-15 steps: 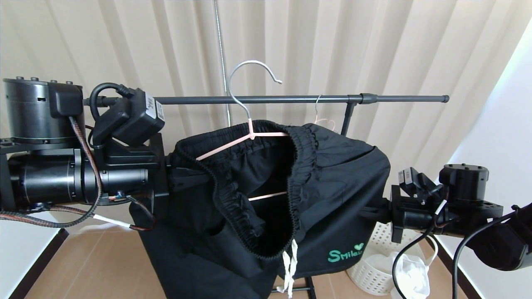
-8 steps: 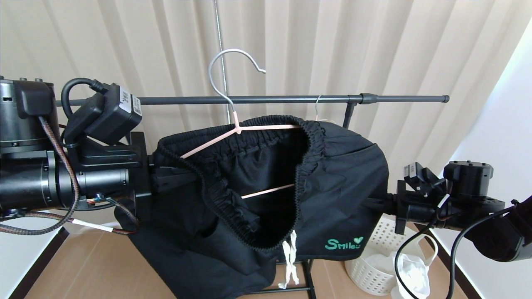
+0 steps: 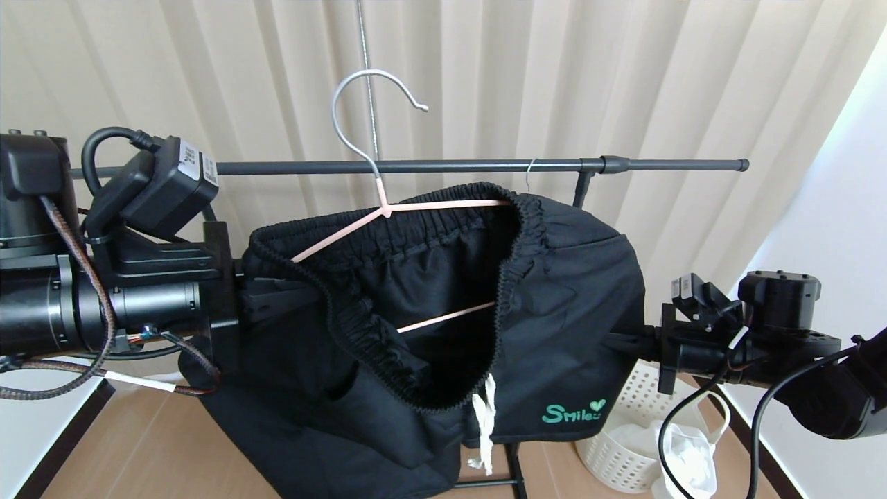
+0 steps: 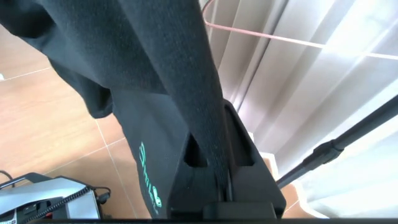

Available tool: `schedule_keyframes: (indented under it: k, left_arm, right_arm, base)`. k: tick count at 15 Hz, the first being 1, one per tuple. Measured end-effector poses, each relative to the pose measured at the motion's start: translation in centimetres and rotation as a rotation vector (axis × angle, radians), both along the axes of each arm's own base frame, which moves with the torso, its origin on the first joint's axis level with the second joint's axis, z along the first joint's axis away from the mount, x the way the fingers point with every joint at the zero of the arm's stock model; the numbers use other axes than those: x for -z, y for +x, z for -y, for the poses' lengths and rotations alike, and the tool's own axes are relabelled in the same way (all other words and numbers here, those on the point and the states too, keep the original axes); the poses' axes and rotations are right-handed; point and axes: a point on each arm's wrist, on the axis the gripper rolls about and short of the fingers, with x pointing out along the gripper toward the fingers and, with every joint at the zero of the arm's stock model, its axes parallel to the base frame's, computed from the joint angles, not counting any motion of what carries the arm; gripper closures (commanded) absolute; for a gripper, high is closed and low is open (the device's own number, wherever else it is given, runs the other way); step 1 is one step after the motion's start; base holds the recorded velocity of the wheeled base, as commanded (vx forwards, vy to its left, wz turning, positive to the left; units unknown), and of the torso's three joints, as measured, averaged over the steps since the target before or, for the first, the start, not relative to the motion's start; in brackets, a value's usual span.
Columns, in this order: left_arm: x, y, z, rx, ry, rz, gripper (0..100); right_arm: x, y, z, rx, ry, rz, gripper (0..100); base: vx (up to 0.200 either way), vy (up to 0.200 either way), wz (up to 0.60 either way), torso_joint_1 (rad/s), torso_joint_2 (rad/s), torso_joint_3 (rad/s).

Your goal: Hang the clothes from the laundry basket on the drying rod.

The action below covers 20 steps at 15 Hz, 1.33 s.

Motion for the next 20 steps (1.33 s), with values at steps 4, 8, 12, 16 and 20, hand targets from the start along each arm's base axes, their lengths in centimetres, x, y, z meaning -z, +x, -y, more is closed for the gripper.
schedule_keyframes:
  k: [4,8,12,16,20]
  left_arm:
    - [1.2,0.1,-1.2,-0.055,0.007,-0.049,100]
    - [2.4,0.2,-3.0,-0.149,0.009,-0.104,100]
    - [3.1,0.7,-4.0,-0.288,0.043,-0.125,100]
    - [4.5,1.6,-4.1,-0.361,0.087,-0.174,100]
    - [6.1,2.5,-3.9,-0.448,0.186,-0.198,100]
  right_arm:
    - [-0.9,-0.6,-0.2,-0.006,0.002,0.024,0]
    - [-2.4,-1.1,-0.1,0.0,0.009,0.061,0]
    - [-4.0,-1.4,-0.5,0.051,0.049,0.035,0]
    - [-4.5,-1.4,-0.7,0.069,0.045,0.053,0]
    - [-4.6,-1.3,-0.8,0.08,0.04,0.056,0]
  base:
    - [0.0,0.0,0.0,0.0,0.0,0.0]
    - [0.0,0.0,0.0,0.0,0.0,0.0]
    - [0.0,0.0,0.0,0.0,0.0,0.0]
    - [0.0,0.0,0.0,0.0,0.0,0.0]
    - [0.0,0.0,0.0,0.0,0.0,0.0]
